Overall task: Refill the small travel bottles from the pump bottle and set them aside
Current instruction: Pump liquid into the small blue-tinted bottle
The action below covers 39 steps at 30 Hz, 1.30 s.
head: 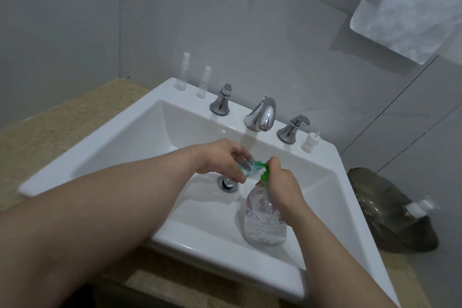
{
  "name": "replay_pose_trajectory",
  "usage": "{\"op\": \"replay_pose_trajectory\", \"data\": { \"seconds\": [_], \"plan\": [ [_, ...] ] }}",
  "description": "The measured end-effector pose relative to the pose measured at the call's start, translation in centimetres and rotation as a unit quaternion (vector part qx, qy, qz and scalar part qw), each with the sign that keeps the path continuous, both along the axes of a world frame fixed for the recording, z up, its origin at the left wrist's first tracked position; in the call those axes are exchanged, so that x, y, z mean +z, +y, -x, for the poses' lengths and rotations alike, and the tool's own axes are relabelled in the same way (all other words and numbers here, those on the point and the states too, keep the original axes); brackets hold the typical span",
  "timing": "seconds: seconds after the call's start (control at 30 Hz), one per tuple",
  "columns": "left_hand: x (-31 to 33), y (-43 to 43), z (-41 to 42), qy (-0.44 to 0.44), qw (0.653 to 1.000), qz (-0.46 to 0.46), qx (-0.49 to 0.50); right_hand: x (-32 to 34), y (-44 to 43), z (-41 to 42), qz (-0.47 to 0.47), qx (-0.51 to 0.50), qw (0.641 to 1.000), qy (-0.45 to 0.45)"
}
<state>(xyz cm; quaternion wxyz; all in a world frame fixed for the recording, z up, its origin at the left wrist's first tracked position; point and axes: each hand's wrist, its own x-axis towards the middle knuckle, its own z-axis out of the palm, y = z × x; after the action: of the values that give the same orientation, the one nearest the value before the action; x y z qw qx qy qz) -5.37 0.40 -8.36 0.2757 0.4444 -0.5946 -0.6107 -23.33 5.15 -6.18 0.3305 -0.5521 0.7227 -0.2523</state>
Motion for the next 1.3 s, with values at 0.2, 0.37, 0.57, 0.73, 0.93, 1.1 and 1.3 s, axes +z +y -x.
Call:
{"op": "replay_pose_trajectory", "data": {
  "seconds": [0.2, 0.37, 0.57, 0.73, 0.93, 1.1, 1.3],
  "plan": [
    [0.3, -0.1, -0.1, 0.040, 0.998, -0.047, 0.008, 0.3, 0.1, 0.1, -0.007, -0.005, 1.000, 0.020],
    [-0.4, 0.4, 0.7, -0.017, 0.999, -0.021, -0.027, 1.8, 0.4, 1.1, -0.035, 0.037, 0.997, 0.057],
    [-1.0, 0.8, 1.4, -0.039, 0.999, -0.011, -0.033, 2.2, 0.2, 1.3, -0.063, 0.057, 0.992, 0.098],
    [-1.2, 0.7, 1.5, -0.067, 0.997, 0.002, -0.023, 1.7, -0.1, 1.4, -0.097, 0.046, 0.990, 0.096],
    [-1.6, 0.3, 1.5, -0.098, 0.995, 0.017, -0.020, 2.5, 0.4, 1.8, -0.100, 0.039, 0.993, 0.048],
    [-2.2, 0.0, 1.3, -0.113, 0.993, 0.024, -0.010, 2.0, 0.1, 2.2, -0.089, 0.052, 0.994, 0.042],
    [-2.5, -0.2, 0.9, -0.143, 0.989, 0.038, 0.001, 1.7, 0.4, 2.3, -0.069, 0.103, 0.990, 0.072]
  ]
}}
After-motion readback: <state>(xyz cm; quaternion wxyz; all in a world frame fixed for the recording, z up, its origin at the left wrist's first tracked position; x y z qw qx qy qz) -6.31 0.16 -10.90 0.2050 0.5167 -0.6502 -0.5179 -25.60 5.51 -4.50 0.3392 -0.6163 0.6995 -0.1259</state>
